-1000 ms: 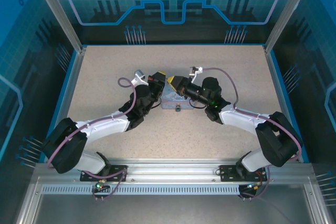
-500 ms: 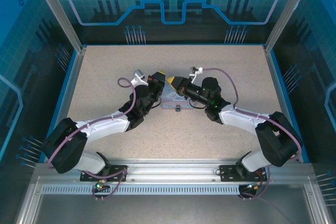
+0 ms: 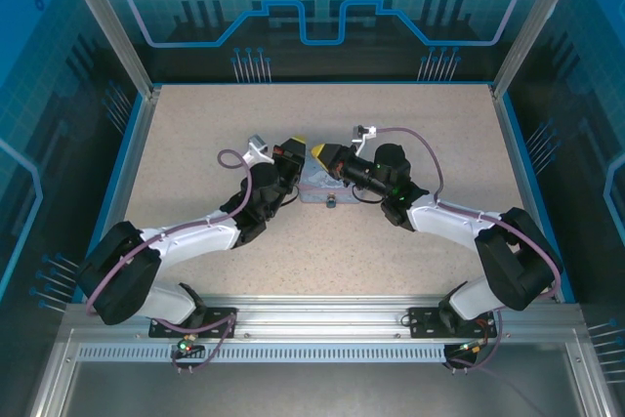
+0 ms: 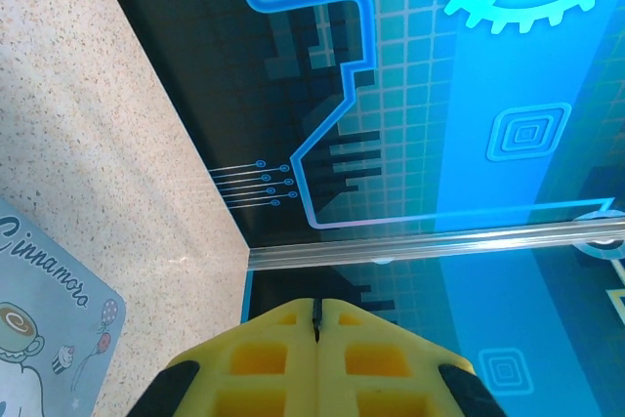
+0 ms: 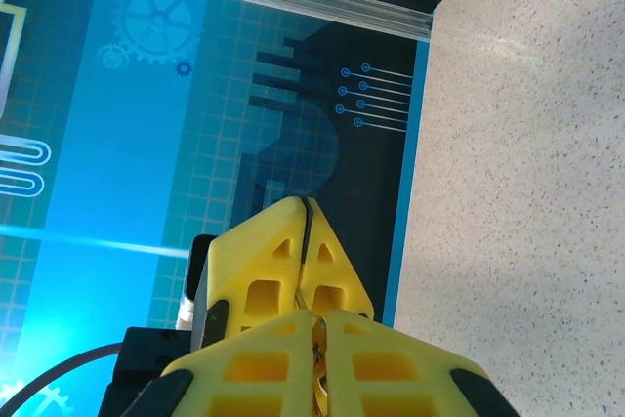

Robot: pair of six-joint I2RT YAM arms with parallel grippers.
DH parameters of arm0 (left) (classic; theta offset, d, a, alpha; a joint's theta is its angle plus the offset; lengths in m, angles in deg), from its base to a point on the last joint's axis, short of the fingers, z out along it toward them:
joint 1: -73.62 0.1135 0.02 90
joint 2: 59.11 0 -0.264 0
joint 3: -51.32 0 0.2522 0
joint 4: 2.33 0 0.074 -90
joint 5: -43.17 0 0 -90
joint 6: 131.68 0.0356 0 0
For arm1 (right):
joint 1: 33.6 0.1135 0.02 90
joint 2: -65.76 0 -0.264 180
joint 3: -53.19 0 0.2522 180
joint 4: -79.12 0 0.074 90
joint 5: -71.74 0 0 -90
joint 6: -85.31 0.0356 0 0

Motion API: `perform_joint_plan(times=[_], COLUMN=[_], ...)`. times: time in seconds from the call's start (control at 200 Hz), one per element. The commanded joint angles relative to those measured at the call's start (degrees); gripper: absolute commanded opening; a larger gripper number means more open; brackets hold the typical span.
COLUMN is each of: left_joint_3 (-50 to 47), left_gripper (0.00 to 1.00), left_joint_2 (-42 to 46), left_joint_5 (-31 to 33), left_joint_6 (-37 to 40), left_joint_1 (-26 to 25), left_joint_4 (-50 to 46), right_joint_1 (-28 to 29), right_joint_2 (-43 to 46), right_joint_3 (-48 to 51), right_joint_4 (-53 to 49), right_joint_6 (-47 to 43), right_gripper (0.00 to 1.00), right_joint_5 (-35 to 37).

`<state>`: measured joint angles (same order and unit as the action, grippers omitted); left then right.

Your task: Unlock a padlock with a key

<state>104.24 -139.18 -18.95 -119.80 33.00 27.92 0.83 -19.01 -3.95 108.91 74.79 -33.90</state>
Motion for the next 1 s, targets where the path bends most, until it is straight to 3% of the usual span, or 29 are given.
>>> perform_joint_plan(times=[0.0, 0.09, 0.38, 0.465, 0.525, 0.605, 0.75, 0.995], left_joint_3=[-1.28, -1.34, -1.25, -1.22, -1.03, -0.93, -1.19, 1.62], left_gripper=[0.0, 0.0, 0.0, 0.5, 0.68, 0.85, 0.98, 0.99], left_joint_2=[1.15, 1.06, 1.34, 2.55, 4.17, 7.33, 14.34, 22.44], left_joint_5=[2.0, 1.96, 1.72, 1.47, 0.89, 0.01, -4.26, -18.71], left_joint_6=[-0.8, -0.89, -0.47, 0.95, 2.61, 4.94, 9.79, 25.94], left_joint_1=[-0.52, -0.63, -0.61, -0.56, -0.27, 0.39, 3.26, 8.93], left_joint_4=[-0.66, -0.62, -0.84, -1.67, -3.49, -7.79, -17.23, -36.95], right_joint_1=[-0.52, -0.51, -1.04, -1.71, -2.46, -3.55, -5.89, -12.53], right_joint_2=[-0.39, -0.57, 0.1, 1.21, 2.4, 4.07, 8.01, 16.62], right_joint_3=[-0.84, -0.75, 0.08, 1.12, 1.99, 3.28, 5.55, 8.07], right_joint_4=[2.37, 2.59, 3.3, 2.59, 1.45, -0.09, -4.72, -19.84], right_joint_6=[-0.75, -0.61, -0.57, -0.96, -1.53, -2.12, -3.98, -9.42], right_gripper=[0.05, 0.0, 0.0, 0.0, 0.0, 0.0, 0.0, 0.0], right_joint_5=[0.46, 0.21, -0.43, -0.69, -1.02, -1.71, -3.62, -7.36])
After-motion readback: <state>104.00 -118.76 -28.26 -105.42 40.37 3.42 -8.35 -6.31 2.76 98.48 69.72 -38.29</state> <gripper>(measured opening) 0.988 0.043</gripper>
